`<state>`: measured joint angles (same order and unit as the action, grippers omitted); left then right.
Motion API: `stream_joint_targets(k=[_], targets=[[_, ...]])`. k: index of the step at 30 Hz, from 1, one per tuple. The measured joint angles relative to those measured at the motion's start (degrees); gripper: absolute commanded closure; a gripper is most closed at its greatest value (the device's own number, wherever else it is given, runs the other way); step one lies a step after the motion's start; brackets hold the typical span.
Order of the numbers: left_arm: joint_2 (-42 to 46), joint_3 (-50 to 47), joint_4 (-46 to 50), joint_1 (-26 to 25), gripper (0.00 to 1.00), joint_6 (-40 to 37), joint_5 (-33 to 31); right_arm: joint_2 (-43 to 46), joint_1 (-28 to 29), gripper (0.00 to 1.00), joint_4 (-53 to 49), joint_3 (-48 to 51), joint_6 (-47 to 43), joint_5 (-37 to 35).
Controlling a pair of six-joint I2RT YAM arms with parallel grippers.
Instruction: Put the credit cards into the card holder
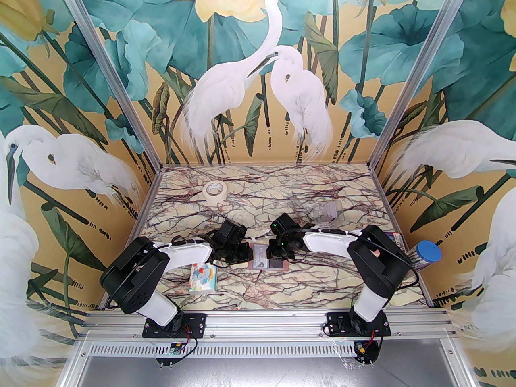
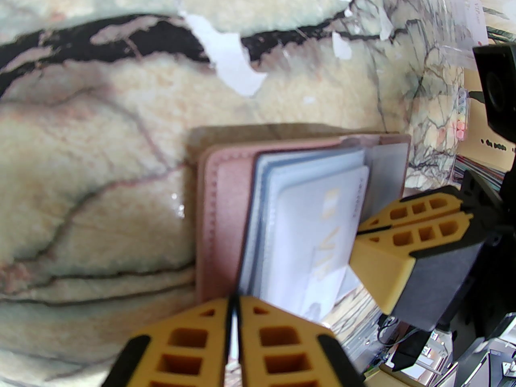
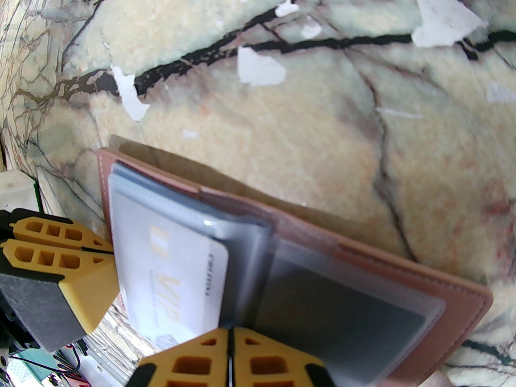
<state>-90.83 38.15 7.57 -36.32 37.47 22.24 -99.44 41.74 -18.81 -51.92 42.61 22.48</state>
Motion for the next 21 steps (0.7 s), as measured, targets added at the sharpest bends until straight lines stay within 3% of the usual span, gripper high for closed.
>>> stream_joint_targets(k=[11, 21], targets=[[0.0, 0.0, 0.0, 0.0, 0.89, -0.02, 0.0, 0.79, 0.33, 0.92, -0.07, 0.35, 0.02, -1.14], [-0.02, 0.0, 0.02, 0.02, 0.89, -0.02, 0.0, 5.66, 0.66, 0.81, 1.9, 2.78, 0.24, -2.6]])
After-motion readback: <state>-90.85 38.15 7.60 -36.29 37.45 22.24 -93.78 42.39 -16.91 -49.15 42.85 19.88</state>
